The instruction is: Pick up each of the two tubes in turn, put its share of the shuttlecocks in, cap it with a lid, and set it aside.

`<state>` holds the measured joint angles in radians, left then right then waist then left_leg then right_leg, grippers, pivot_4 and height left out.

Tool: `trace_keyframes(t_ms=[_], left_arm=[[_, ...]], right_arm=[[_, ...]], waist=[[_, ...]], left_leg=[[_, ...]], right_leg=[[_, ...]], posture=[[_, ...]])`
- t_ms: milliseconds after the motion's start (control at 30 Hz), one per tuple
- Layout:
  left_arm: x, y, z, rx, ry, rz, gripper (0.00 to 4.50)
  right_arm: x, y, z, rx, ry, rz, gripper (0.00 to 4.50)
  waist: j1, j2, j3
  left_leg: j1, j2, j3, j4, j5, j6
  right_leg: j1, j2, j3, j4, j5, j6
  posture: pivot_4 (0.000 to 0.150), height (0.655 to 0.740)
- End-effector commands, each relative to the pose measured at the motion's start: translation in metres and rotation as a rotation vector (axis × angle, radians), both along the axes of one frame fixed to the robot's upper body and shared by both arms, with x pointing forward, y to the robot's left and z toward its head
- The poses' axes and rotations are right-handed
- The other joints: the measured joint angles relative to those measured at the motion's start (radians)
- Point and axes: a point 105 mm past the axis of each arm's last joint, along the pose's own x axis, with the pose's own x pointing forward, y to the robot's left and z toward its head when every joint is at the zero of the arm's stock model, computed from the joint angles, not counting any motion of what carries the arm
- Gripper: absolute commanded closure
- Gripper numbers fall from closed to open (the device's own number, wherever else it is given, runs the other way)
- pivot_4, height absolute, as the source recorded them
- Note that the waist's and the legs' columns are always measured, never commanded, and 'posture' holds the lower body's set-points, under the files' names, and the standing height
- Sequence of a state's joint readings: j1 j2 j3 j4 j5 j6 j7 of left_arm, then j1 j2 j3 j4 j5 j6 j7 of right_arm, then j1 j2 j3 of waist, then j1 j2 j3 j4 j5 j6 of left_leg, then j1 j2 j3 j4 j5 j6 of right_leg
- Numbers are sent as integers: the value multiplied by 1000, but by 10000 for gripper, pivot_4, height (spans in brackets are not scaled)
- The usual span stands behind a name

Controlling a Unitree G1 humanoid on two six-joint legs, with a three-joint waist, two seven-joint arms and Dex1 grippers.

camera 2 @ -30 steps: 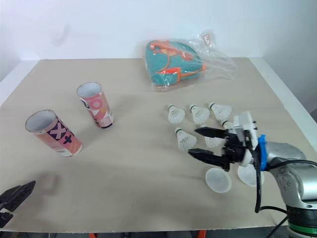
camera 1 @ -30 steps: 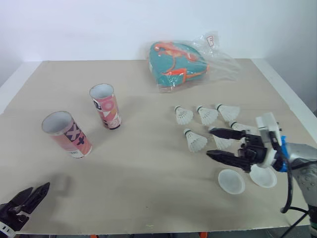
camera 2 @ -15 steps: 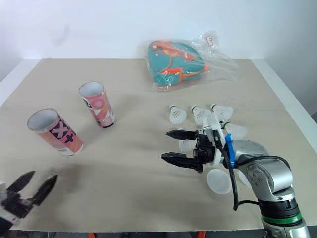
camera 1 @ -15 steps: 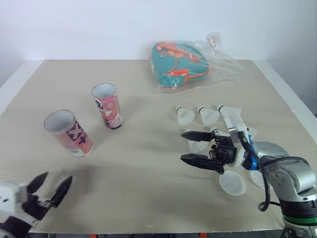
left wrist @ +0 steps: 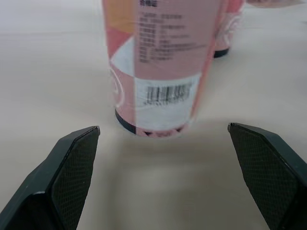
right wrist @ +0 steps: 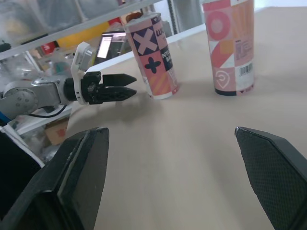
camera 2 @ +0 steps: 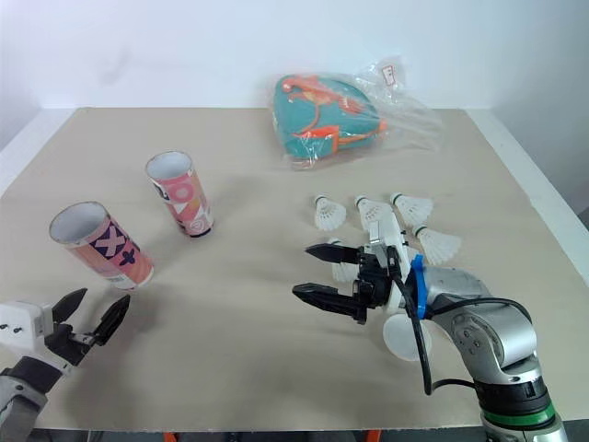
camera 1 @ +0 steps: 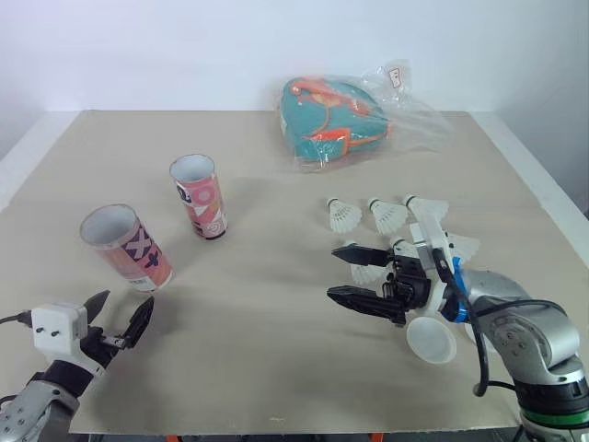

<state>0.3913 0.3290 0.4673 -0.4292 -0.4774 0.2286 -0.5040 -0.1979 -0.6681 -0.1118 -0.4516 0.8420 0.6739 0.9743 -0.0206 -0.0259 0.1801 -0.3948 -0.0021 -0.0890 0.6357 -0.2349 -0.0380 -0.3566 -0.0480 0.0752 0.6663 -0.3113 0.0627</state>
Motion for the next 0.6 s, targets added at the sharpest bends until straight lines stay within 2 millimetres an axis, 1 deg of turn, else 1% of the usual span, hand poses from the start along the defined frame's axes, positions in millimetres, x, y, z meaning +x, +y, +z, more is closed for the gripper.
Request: trace_keyframes(t_ms=[33, 100, 267, 433, 600], left_arm=[[10, 5, 8, 63, -39, 8, 283], [16, 4, 8, 76, -44, 3, 283], [37, 1, 10, 100, -59, -36, 283], [50, 0, 9, 106, -56, -67, 283], [60, 5, 6, 108, -55, -70, 283]], right_arm=[[-9, -1, 14, 18, -52, -14, 0], [-10, -1, 15, 19, -52, -25, 0], [-15, -1, 16, 17, -57, -52, 0], [-19, 0, 20, 30, -67, -74, 0], [-21, 0, 23, 36, -74, -99, 0]], waist=[[0, 0, 0], [0, 0, 0], [0, 0, 0], [-2, 0, 0], [0, 0, 0]], left_leg=[[-1, 0, -2, 0, 0, 0], [-1, 0, -2, 0, 0, 0], [-1, 0, -4, 0, 1, -1], [-1, 0, -4, 0, 1, -1], [-1, 0, -6, 0, 1, -1]], right_leg=[[0, 0, -2, 0, 0, 0], [0, 0, -1, 0, 0, -1], [0, 2, -2, 1, 1, -1], [0, 2, -2, 1, 1, -1], [0, 2, -3, 1, 1, -1]], posture=[[1500, 7387], [1500, 7387], [1500, 7387], [1500, 7387], [1500, 7387]])
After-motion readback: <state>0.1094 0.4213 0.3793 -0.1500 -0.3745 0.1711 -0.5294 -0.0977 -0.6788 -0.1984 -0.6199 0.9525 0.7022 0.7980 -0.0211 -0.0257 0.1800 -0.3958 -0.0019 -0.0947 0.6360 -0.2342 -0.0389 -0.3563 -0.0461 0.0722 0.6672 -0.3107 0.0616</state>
